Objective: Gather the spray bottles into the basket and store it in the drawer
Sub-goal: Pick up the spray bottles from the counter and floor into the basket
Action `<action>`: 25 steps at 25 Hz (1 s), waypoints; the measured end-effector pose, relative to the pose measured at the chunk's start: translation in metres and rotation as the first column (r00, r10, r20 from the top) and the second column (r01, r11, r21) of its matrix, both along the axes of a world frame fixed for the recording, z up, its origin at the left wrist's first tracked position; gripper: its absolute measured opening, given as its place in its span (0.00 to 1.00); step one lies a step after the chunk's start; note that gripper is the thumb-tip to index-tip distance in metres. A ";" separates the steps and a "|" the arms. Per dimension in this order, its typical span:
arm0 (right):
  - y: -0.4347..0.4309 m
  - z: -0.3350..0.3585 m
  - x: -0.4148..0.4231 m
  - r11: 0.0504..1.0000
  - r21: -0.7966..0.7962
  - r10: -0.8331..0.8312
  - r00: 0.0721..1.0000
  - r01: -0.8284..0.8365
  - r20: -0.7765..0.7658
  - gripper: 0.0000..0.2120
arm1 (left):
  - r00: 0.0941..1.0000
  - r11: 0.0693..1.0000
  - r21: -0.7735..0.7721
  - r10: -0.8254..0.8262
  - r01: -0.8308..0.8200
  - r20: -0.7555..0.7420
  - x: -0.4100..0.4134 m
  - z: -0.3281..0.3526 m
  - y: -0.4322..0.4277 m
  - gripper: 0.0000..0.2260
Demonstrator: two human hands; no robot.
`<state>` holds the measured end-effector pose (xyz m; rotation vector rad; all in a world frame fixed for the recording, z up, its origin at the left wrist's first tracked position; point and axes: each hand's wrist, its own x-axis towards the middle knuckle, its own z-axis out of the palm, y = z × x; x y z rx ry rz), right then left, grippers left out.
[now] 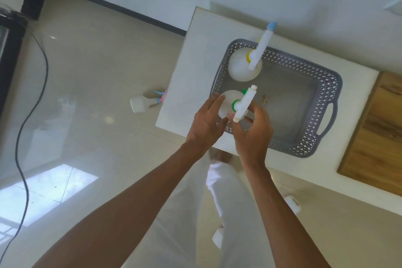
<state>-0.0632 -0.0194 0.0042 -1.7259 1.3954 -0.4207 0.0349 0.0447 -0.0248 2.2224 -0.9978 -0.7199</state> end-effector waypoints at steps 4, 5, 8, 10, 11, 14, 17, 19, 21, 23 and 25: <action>0.029 0.007 -0.019 0.993 0.006 -0.118 0.991 0.118 -0.058 0.27 | 0.963 0.956 -0.213 0.232 -0.200 0.137 0.018 0.019 0.048 0.13; 0.041 0.008 -0.025 0.990 -0.016 -0.144 0.986 0.143 -0.089 0.25 | 0.946 0.948 -0.221 0.270 -0.229 0.180 0.025 0.023 0.065 0.12; 0.080 0.016 -0.030 0.987 -0.087 -0.149 0.976 0.137 -0.156 0.20 | 0.883 0.949 -0.134 0.315 -0.286 0.348 0.046 0.027 0.126 0.14; 0.104 0.017 -0.020 0.994 -0.104 -0.030 0.992 0.017 -0.123 0.17 | 0.868 0.957 -0.045 0.280 -0.287 0.410 0.061 0.020 0.163 0.15; 0.116 0.017 -0.011 0.992 -0.094 0.075 0.992 -0.085 -0.103 0.16 | 0.870 0.960 0.019 0.244 -0.278 0.428 0.069 0.014 0.179 0.16; 0.145 0.008 0.034 0.912 -0.091 0.386 0.911 -0.401 -0.147 0.17 | 0.907 0.942 0.238 0.127 -0.237 0.400 0.094 -0.007 0.218 0.21; 0.172 -0.017 0.093 0.765 -0.088 0.604 0.758 -0.638 -0.245 0.19 | 0.957 0.897 0.412 0.040 -0.162 0.289 0.122 -0.033 0.248 0.25; 0.186 -0.041 0.133 0.631 -0.068 0.711 0.612 -0.773 -0.347 0.21 | 0.975 0.859 0.499 0.003 -0.116 0.221 0.143 -0.051 0.264 0.27; 0.193 -0.070 0.168 0.518 -0.009 0.746 0.456 -0.856 -0.485 0.25 | 0.986 0.824 0.563 -0.033 -0.067 0.165 0.165 -0.071 0.278 0.29; 0.202 -0.103 0.196 0.464 0.082 0.740 0.335 -0.882 -0.584 0.30 | 0.986 0.790 0.613 -0.089 -0.014 0.138 0.189 -0.096 0.290 0.30; 0.208 -0.144 0.217 0.456 0.174 0.743 0.265 -0.873 -0.615 0.35 | 0.984 0.774 0.633 -0.117 0.008 0.131 0.210 -0.127 0.295 0.31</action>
